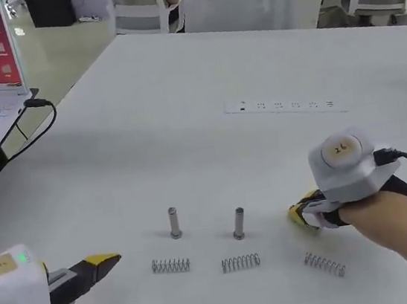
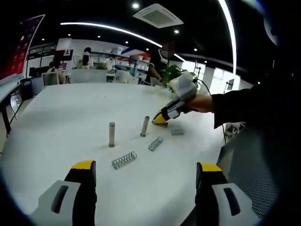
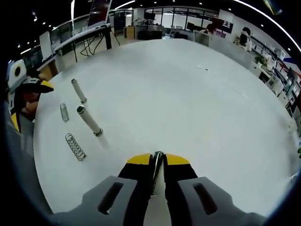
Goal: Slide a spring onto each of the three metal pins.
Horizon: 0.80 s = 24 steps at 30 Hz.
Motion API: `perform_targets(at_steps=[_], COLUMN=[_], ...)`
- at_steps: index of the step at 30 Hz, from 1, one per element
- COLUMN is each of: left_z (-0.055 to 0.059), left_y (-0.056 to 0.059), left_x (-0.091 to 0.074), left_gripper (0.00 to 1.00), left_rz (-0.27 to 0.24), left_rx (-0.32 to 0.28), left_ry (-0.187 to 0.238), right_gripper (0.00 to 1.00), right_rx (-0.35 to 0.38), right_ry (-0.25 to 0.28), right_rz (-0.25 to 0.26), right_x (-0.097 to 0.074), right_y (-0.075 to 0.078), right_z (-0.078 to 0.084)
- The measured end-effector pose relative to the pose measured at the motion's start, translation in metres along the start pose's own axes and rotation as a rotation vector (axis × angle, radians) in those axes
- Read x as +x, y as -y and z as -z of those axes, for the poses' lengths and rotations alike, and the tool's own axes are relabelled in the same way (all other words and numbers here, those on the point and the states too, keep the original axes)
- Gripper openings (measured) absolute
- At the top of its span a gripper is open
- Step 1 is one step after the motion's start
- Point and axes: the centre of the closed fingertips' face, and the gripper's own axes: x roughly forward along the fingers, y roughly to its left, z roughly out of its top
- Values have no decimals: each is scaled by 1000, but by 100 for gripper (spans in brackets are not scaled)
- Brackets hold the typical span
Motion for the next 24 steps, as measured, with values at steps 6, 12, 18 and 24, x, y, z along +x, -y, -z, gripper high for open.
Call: perform_targets(at_steps=[6,12,18,24], left_z=[0,-1,-1,-2], left_y=[0,-1,0,0], left_x=[0,0,0,0], left_gripper=[84,84,84,83], left_rz=[-2,-5,-5,-2], left_rx=[-2,-1,0,3], left_ry=[1,2,3,3], right_gripper=[7,6,6,6], right_rx=[18,32,39,40], right_ry=[1,-5,-13,0], right_rz=[-1,-2,-2,3], right_x=[1,0,-1,-8], right_y=[0,-1,-1,-1], right_z=[-1,0,0,-3])
